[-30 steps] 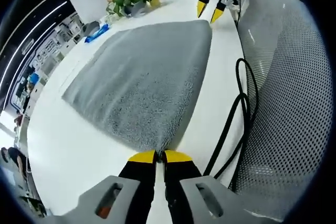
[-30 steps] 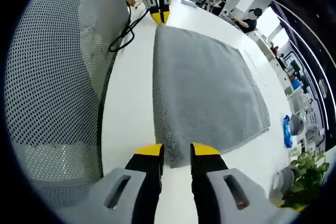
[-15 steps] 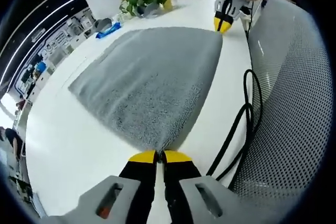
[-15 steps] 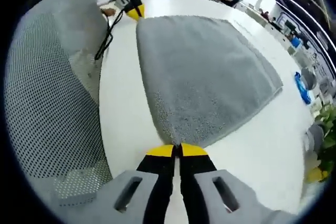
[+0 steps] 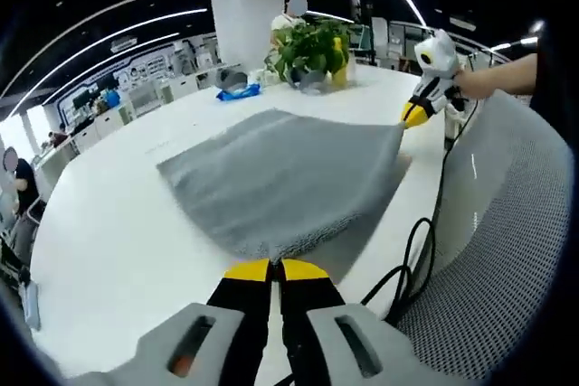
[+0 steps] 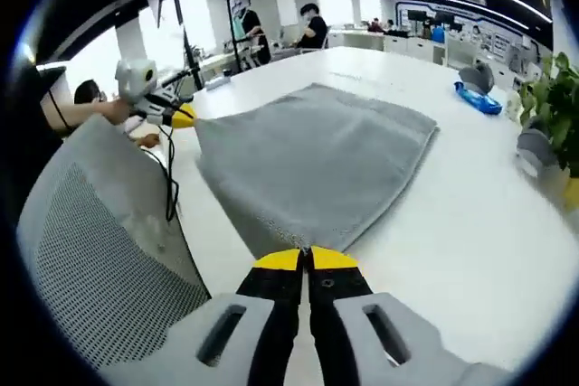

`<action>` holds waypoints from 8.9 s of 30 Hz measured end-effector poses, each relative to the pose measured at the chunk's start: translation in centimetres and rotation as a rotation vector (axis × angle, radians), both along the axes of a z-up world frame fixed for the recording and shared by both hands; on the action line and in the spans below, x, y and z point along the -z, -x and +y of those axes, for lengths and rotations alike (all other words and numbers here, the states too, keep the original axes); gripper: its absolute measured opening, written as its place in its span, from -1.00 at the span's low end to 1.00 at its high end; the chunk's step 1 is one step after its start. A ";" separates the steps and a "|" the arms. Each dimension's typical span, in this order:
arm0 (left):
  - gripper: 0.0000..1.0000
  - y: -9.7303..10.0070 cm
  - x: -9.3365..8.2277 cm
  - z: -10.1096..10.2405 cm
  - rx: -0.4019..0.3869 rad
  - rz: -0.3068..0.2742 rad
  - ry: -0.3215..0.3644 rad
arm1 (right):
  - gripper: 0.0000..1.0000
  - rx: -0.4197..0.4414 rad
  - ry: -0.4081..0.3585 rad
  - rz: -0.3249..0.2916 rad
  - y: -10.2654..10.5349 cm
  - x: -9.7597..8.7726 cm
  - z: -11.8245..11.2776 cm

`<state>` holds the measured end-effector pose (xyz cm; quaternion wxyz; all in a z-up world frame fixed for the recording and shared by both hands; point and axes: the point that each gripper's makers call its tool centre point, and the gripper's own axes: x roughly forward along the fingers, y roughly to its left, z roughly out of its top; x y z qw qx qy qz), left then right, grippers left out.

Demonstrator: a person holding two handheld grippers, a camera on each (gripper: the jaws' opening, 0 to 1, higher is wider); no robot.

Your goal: Fold the towel on the table until its edges align and the towel forms a compact rectangular stack.

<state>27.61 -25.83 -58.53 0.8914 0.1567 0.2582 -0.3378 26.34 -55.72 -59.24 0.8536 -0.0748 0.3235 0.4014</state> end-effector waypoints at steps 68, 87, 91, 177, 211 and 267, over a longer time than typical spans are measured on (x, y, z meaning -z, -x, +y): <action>-0.95 -1.3 -10.1 0.9 -0.096 -0.190 0.091 | -1.00 0.154 -0.042 -0.171 -4.0 -10.3 -0.5; -0.95 -9.0 -1.0 0.9 0.001 -0.007 -0.040 | -1.00 0.038 0.106 0.055 -11.0 0.3 -1.4; -0.95 -10.5 1.1 1.1 0.004 0.053 -0.069 | -1.00 0.027 0.140 0.084 -12.6 1.9 -1.1; -0.98 2.2 7.0 -19.8 0.629 0.005 -0.405 | -1.00 -0.370 0.502 -0.026 -1.8 6.8 9.9; -0.98 -2.2 6.9 -14.2 0.373 -0.015 -0.479 | -1.00 -0.216 0.195 0.083 0.6 6.5 14.3; -0.98 -3.5 6.7 -12.3 0.283 -0.027 -0.432 | -1.00 -0.324 0.245 -0.026 -0.7 6.0 12.9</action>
